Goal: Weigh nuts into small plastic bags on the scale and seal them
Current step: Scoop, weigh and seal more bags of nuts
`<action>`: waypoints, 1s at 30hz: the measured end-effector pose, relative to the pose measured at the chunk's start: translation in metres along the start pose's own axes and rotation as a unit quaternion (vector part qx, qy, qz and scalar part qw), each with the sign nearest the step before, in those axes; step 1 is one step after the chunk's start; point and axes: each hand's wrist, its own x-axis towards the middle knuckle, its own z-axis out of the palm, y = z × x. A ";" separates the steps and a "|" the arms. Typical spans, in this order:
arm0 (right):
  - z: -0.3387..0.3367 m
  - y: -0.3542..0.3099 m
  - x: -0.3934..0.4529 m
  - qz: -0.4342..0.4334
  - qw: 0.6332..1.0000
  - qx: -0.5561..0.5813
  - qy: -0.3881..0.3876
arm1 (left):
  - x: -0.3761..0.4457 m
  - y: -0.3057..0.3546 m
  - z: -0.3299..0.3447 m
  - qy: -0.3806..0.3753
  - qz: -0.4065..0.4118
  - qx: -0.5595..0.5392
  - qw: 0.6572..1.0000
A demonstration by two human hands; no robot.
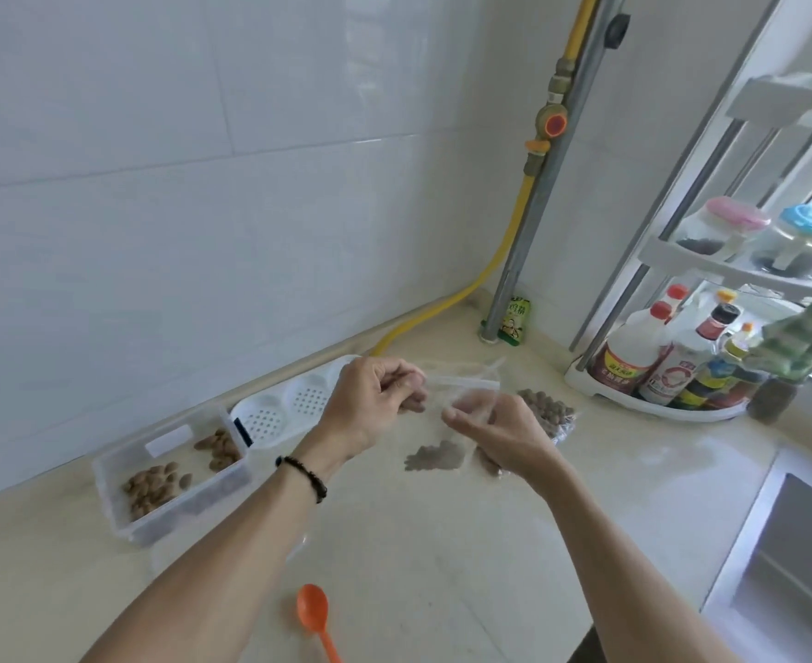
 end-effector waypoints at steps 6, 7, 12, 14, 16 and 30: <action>-0.066 0.092 0.054 0.038 0.994 -0.099 0.000 | 0.081 -0.024 0.075 0.087 -0.060 -0.010 0.994; -0.079 0.103 0.063 0.044 0.994 -0.099 0.006 | 0.094 -0.033 0.086 0.103 -0.069 0.016 0.992; -0.133 0.151 0.105 0.089 0.988 -0.108 0.069 | 0.155 -0.074 0.139 0.119 -0.118 0.150 0.974; -0.144 0.169 0.121 0.098 0.984 -0.128 0.072 | 0.172 -0.086 0.155 0.106 -0.130 0.189 0.967; -0.147 0.186 0.136 0.104 0.981 -0.150 0.059 | 0.187 -0.098 0.167 0.091 -0.139 0.213 0.963; -0.118 0.222 0.163 0.081 0.958 -0.262 0.086 | 0.218 -0.142 0.190 0.080 -0.144 0.263 0.951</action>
